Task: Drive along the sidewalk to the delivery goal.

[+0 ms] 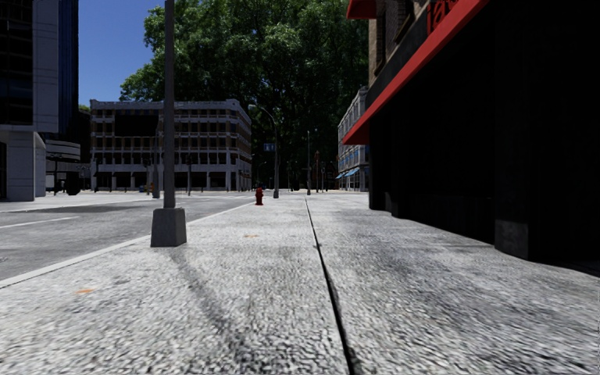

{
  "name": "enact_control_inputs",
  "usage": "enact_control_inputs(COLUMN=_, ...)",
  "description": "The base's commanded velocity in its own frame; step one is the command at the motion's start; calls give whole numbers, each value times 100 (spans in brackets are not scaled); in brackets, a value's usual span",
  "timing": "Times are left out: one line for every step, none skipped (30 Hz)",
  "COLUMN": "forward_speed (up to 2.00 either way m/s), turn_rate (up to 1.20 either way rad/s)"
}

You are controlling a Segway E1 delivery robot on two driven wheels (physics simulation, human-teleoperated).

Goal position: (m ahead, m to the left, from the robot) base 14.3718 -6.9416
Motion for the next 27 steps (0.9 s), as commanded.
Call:
enact_control_inputs(forward_speed=196, turn_rate=0)
enact_control_inputs(forward_speed=196, turn_rate=0)
enact_control_inputs(forward_speed=196, turn_rate=0)
enact_control_inputs(forward_speed=196, turn_rate=0)
enact_control_inputs(forward_speed=196, turn_rate=0)
enact_control_inputs(forward_speed=196, turn_rate=0)
enact_control_inputs(forward_speed=196, turn_rate=0)
enact_control_inputs(forward_speed=196, turn_rate=0)
enact_control_inputs(forward_speed=196, turn_rate=0)
enact_control_inputs(forward_speed=196, turn_rate=0)
enact_control_inputs(forward_speed=196, turn_rate=0)
enact_control_inputs(forward_speed=196, turn_rate=0)
enact_control_inputs(forward_speed=196, turn_rate=0)
enact_control_inputs(forward_speed=196, turn_rate=0)
enact_control_inputs(forward_speed=196, turn_rate=0)
enact_control_inputs(forward_speed=196, turn_rate=0)
enact_control_inputs(forward_speed=196, turn_rate=0)
enact_control_inputs(forward_speed=196, turn_rate=0)
enact_control_inputs(forward_speed=196, turn_rate=0)
enact_control_inputs(forward_speed=196, turn_rate=0)
enact_control_inputs(forward_speed=196, turn_rate=0)
enact_control_inputs(forward_speed=196, turn_rate=0)
enact_control_inputs(forward_speed=196, turn_rate=0)
enact_control_inputs(forward_speed=196, turn_rate=0)
enact_control_inputs(forward_speed=196, turn_rate=0)
enact_control_inputs(forward_speed=196, turn_rate=0)
enact_control_inputs(forward_speed=196, turn_rate=0)
